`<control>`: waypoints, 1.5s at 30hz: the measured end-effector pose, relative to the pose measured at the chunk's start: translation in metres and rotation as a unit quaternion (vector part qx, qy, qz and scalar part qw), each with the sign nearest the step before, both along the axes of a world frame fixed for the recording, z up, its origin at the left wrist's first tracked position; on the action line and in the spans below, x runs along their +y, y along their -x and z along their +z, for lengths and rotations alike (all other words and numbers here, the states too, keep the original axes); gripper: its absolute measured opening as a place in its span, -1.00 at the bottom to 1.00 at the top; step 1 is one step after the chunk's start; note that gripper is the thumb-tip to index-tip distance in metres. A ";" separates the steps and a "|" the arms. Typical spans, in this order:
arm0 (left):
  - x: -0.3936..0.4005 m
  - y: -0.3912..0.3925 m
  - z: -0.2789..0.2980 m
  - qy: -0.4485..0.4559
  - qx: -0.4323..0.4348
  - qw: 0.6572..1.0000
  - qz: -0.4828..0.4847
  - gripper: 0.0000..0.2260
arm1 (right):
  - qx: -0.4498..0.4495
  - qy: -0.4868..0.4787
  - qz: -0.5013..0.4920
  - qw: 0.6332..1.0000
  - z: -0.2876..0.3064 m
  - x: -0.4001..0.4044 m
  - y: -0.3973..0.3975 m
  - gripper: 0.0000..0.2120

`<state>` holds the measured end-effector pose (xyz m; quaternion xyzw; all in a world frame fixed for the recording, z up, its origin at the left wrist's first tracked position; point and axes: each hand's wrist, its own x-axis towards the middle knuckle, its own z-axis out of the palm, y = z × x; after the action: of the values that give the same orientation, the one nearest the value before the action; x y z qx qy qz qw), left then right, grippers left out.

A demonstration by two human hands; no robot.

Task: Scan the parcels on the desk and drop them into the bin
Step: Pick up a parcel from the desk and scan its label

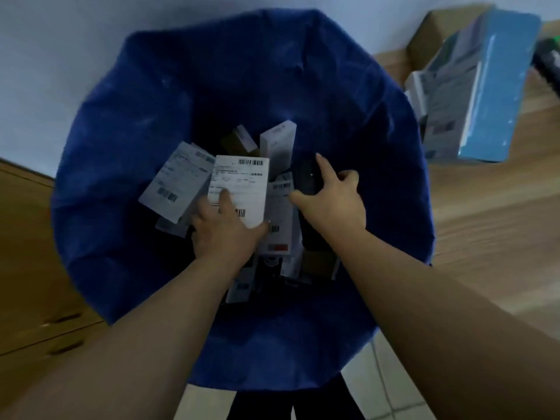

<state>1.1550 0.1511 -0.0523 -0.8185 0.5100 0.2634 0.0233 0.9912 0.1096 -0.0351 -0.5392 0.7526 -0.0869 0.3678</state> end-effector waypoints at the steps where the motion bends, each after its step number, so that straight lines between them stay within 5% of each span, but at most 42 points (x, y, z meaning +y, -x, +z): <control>1: -0.001 -0.001 -0.008 0.000 0.003 1.000 -0.003 -0.06 | -0.003 -0.003 0.001 1.000 -0.010 -0.001 -0.002 -0.21; 15: 0.001 -0.002 -0.047 -0.061 -0.032 0.997 -0.032 -0.14 | -0.016 -0.033 0.001 0.999 -0.038 0.005 -0.002 -0.23; 24: -0.007 -0.001 0.055 0.086 -0.044 0.990 -0.098 -0.32 | -0.022 0.041 -0.031 0.998 0.049 0.034 0.005 -0.26; 32: 0.021 0.041 0.175 0.178 0.049 0.981 -0.066 -0.40 | -0.059 0.154 -0.128 0.978 0.167 0.089 0.019 -0.29; 45: 0.104 0.183 0.236 0.219 0.081 0.935 -0.265 -0.42 | -0.065 0.264 -0.329 0.904 0.236 0.220 0.128 -0.31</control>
<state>0.9722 0.2551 0.1833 -0.6142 0.7539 0.1945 -0.1288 0.8629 0.3293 0.2012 -0.3310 0.8113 -0.4333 0.2109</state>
